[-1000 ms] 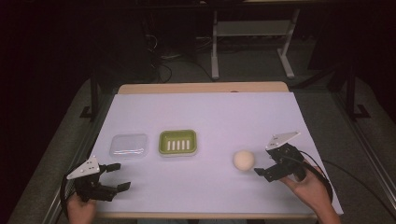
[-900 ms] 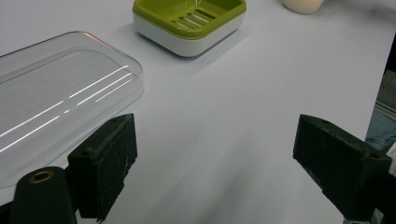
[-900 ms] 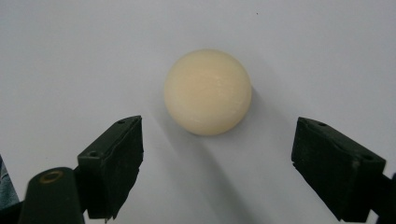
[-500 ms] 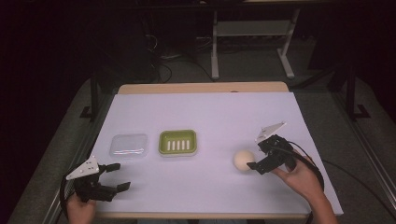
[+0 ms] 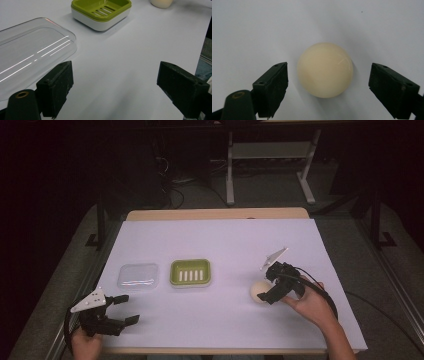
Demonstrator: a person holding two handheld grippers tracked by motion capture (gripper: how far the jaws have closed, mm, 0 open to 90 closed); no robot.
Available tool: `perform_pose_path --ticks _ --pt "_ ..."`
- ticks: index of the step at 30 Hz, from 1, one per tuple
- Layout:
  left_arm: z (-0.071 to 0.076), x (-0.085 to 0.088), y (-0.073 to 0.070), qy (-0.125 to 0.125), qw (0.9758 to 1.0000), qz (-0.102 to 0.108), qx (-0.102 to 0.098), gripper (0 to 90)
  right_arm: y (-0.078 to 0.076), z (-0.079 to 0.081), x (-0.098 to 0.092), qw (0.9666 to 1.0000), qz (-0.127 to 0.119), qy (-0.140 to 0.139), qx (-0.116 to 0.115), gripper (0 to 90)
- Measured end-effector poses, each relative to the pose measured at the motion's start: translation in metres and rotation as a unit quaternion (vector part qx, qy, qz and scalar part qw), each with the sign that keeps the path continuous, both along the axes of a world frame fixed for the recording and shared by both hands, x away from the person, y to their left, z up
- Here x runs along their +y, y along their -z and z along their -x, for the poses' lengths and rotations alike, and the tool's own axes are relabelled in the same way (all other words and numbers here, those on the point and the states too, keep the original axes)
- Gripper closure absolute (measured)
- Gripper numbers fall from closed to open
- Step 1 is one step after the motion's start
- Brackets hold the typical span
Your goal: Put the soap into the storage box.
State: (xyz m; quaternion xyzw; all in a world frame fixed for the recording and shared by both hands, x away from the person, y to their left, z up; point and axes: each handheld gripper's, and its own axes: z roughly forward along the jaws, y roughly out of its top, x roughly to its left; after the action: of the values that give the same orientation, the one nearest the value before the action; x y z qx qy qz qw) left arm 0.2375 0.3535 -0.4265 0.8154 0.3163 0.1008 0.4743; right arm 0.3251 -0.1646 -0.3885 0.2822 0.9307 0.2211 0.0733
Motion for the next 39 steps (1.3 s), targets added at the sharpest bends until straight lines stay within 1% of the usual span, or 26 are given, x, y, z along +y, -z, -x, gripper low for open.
perform_pose_path --ticks 2,3,4,7,9,10,14,15,16,17,20,25,27,31,35,37,39 --pt "0.0 0.0 0.0 0.0 1.0 0.001 0.0 12.9 0.002 -0.001 0.001 1.0 0.005 -0.001 0.002 15.5" --pt "0.0 0.0 0.0 -0.001 1.0 0.001 0.0 12.9 0.006 -0.004 0.003 0.9999 0.011 -0.001 0.007 15.5" --pt "0.0 0.0 0.0 0.0 1.0 0.002 0.0 12.9 0.006 -0.004 0.003 0.9999 0.011 -0.001 0.007 15.5" --pt "0.0 0.0 0.0 0.0 1.0 0.002 0.0 12.9 0.011 -0.008 0.006 0.9997 0.016 0.001 0.018 15.5" --pt "0.0 0.0 0.0 -0.001 1.0 0.003 0.0 12.9 0.012 -0.008 0.007 0.9996 0.017 0.001 0.021 15.5" --pt "0.0 0.0 0.0 0.0 1.0 0.001 0.0 12.9 0.013 -0.009 0.008 0.9996 0.021 0.0 0.02 15.5" --pt "0.0 0.0 0.0 0.001 1.0 0.002 0.0 12.9 0.017 -0.011 0.012 0.9992 0.029 -0.003 0.028 15.5" --pt "0.0 0.0 0.0 0.001 1.0 0.002 0.0 12.9 0.02 -0.012 0.013 0.9988 0.036 -0.005 0.031 15.7" --pt "0.0 0.0 0.0 0.001 1.0 0.002 0.0 12.9 0.02 -0.012 0.013 0.9988 0.036 -0.005 0.031 15.7" --pt "0.0 -0.001 0.0 0.001 1.0 0.004 -0.001 12.9 0.022 -0.012 0.015 0.9985 0.042 -0.005 0.036 15.7" --pt "0.0 -0.001 0.0 0.002 1.0 0.004 -0.001 12.9 0.024 -0.013 0.017 0.9982 0.048 -0.007 0.036 15.7" --pt "0.0 0.0 0.0 0.003 1.0 0.002 0.0 12.9 0.028 -0.015 0.021 0.9974 0.057 -0.005 0.044 16.0" --pt "0.0 0.0 0.0 0.002 1.0 0.002 0.0 12.9 0.029 -0.016 0.022 0.9971 0.062 -0.003 0.043 16.5" --pt "0.0 0.0 0.0 0.002 1.0 0.002 0.0 12.9 0.03 -0.017 0.023 0.9968 0.065 -0.002 0.046 18.0" --pt "0.0 0.0 0.0 0.002 1.0 0.002 0.0 12.9 0.031 -0.017 0.024 0.9968 0.067 -0.004 0.044 18.8" --pt "0.0 0.0 0.0 0.002 1.0 0.003 -0.001 12.9 0.032 -0.017 0.025 0.9964 0.07 -0.005 0.048 20.4" --pt "0.0 0.0 0.0 0.002 1.0 0.003 -0.001 12.9 0.032 -0.017 0.026 0.9962 0.073 -0.008 0.047 21.6"
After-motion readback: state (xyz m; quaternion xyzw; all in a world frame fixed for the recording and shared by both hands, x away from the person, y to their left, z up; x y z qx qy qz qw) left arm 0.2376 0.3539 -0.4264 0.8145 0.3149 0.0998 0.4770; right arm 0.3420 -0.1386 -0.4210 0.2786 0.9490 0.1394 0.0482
